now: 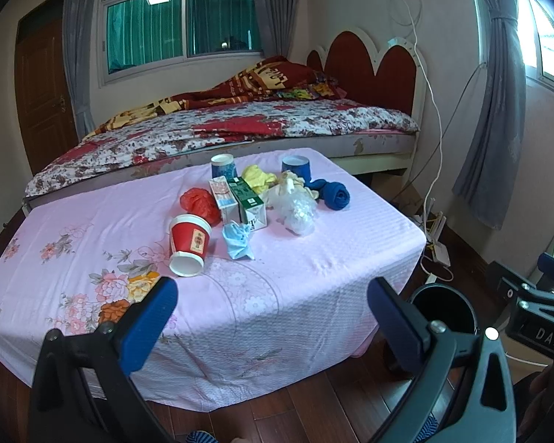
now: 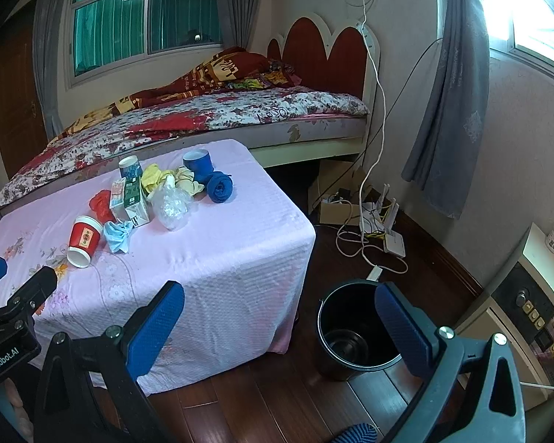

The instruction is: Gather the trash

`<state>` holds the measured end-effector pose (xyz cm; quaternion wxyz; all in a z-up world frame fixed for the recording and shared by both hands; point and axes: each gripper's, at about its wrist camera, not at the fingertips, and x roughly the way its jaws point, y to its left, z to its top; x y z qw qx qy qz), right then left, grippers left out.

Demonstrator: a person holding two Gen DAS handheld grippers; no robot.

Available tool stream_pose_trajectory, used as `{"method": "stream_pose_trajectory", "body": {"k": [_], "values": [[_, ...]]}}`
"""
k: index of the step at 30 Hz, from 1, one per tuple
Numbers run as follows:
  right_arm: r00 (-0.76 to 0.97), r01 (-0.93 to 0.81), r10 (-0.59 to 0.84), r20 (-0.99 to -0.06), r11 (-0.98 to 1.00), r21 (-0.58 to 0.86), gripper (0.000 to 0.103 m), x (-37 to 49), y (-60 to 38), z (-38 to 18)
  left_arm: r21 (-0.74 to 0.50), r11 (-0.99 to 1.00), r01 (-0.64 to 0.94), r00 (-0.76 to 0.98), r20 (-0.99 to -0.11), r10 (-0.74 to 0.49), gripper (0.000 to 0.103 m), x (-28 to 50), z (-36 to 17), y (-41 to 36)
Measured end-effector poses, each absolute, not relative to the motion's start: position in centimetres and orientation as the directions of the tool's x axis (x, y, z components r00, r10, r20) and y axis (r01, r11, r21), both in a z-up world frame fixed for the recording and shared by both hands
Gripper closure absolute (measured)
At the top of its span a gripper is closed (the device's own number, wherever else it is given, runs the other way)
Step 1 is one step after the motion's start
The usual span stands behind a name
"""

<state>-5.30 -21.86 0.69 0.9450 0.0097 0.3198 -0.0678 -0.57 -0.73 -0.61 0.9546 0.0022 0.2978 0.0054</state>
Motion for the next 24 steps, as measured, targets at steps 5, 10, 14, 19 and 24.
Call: {"method": "stream_pose_trajectory", "body": {"k": [5, 10, 14, 19, 24], "values": [[0.786, 0.133, -0.121, -0.607, 0.991, -0.025, 0.000, -5.28, -21.85, 0.70, 0.008, 1.000, -0.007, 0.823, -0.569, 0.010, 0.001, -0.57, -0.58, -0.70], [0.788, 0.133, -0.122, -0.603, 0.991, -0.026, 0.000, -5.36, -21.84, 0.78, 0.006, 1.000, -0.009, 0.823, -0.568, 0.011, 0.001, -0.58, -0.47, -0.62], [0.789, 0.134, -0.122, -0.602, 0.991, -0.026, 0.000, -5.37, -21.84, 0.90, 0.007, 1.000, -0.008, 0.823, -0.568, 0.011, 0.001, -0.59, -0.41, -0.58], [0.788, 0.132, -0.121, -0.603, 0.991, -0.025, 0.000, -5.37, -21.84, 0.83, 0.006, 1.000, -0.010, 0.824, -0.567, 0.012, 0.001, -0.59, -0.27, -0.44], [0.791, 0.130, -0.120, -0.600, 0.991, -0.027, 0.000, -5.29, -21.87, 1.22, 0.005, 1.000, -0.010, 0.824, -0.566, 0.011, 0.001, -0.64, -0.14, -0.35]]}}
